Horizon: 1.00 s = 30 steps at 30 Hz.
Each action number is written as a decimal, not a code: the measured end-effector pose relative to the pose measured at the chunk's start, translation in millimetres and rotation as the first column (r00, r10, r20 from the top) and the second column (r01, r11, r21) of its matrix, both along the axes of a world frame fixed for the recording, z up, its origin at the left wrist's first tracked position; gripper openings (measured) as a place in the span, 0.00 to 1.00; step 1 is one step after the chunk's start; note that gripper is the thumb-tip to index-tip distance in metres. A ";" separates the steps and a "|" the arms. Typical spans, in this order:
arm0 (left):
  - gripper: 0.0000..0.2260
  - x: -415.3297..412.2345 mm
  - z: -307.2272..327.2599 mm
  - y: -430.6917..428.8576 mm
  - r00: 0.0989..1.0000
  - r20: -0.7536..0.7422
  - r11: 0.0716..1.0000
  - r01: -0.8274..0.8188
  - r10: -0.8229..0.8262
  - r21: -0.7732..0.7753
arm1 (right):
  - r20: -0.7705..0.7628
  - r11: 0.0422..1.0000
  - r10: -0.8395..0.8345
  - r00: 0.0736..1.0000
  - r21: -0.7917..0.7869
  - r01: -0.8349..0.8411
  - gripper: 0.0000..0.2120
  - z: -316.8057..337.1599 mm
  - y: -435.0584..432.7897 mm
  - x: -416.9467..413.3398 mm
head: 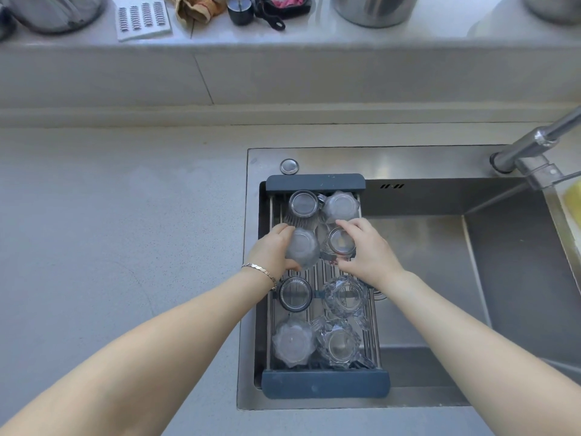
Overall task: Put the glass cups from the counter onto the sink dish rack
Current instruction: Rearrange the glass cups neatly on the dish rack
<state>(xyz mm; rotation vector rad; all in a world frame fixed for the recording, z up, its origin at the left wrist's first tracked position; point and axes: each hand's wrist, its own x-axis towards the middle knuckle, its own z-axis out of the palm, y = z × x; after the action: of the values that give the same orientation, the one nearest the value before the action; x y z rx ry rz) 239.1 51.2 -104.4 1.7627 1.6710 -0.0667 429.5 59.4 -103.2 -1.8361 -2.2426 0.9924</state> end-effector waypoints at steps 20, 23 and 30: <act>0.31 0.5 31.7 -78.4 0.998 -0.022 0.996 -0.061 0.060 -0.059 | 0.204 0.953 -0.149 0.968 -0.230 0.195 0.37 15.9 -86.8 3.8; 0.31 5.3 21.1 -87.5 0.996 -0.083 0.999 -0.040 0.038 -0.026 | 0.284 0.951 -0.180 0.942 -0.194 0.241 0.38 6.3 -88.7 -9.3; 0.28 7.1 21.4 -78.0 0.991 -0.119 0.998 -0.066 0.068 0.018 | 0.334 0.981 0.047 0.941 -0.194 0.020 0.34 10.0 -69.6 -13.4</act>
<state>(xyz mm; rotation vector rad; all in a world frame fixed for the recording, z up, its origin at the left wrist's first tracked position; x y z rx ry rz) 246.2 -26.8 -83.0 1.7413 1.8186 -0.1331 416.1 -10.2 -93.1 -2.2294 -2.4199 0.9970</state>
